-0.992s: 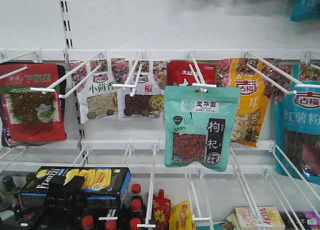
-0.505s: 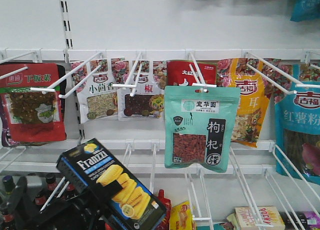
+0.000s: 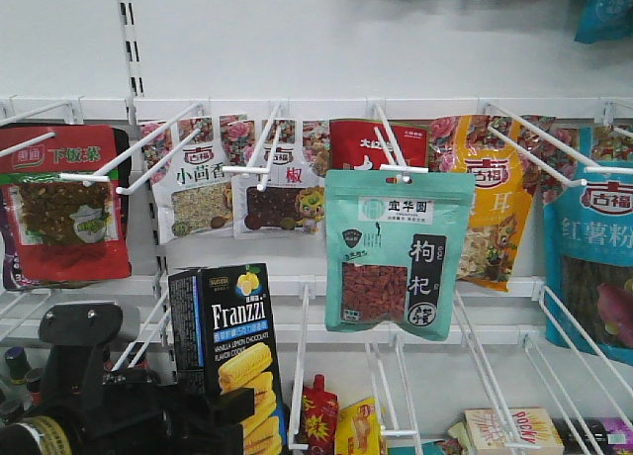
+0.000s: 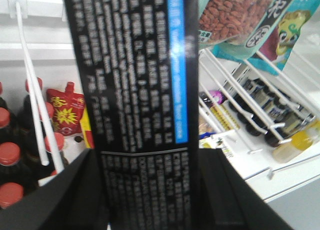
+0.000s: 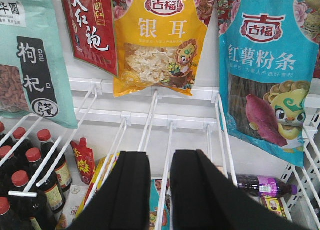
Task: Pick snacks and fruit into basket
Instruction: 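Lift the Franzzi box up and out of the shelf with the left gripper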
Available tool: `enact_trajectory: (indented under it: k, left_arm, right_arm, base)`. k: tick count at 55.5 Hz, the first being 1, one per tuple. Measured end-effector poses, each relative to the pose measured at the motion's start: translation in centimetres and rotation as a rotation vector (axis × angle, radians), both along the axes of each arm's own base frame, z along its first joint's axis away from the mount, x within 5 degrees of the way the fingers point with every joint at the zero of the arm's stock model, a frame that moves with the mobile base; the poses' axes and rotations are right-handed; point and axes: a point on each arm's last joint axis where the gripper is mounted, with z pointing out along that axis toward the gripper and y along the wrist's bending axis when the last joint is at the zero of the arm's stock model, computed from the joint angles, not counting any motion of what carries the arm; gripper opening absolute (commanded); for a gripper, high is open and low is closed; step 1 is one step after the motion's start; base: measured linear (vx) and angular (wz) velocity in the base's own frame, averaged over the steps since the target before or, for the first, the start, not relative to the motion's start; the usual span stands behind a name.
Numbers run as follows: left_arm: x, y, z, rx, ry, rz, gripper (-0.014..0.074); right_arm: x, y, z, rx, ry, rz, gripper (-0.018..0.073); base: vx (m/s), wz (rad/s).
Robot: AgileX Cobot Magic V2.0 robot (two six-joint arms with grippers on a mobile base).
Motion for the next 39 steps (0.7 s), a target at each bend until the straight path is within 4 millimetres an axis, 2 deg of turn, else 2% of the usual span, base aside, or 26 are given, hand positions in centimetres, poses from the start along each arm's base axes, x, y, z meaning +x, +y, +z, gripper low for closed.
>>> enact_trajectory:
  k: [20, 32, 39]
  left_arm:
    - [-2.3, 1.7, 3.1, 0.119, -0.169, -0.082, 0.0034]
    - [-2.6, 2.0, 5.9, 0.18, -0.249, -0.115, 0.0038]
    - [-2.7, 2.1, 6.9, 0.252, -0.281, -0.148, 0.004]
  right_arm:
    - [0.0, 0.0, 0.0, 0.0, 0.0, 0.0, 0.0209]
    - [0.0, 0.0, 0.0, 0.0, 0.0, 0.0, 0.0209]
    - [0.0, 0.0, 0.0, 0.0, 0.0, 0.0, 0.0209]
  base:
    - [0.0, 0.0]
    - [0.0, 0.0]
    - [0.0, 0.0]
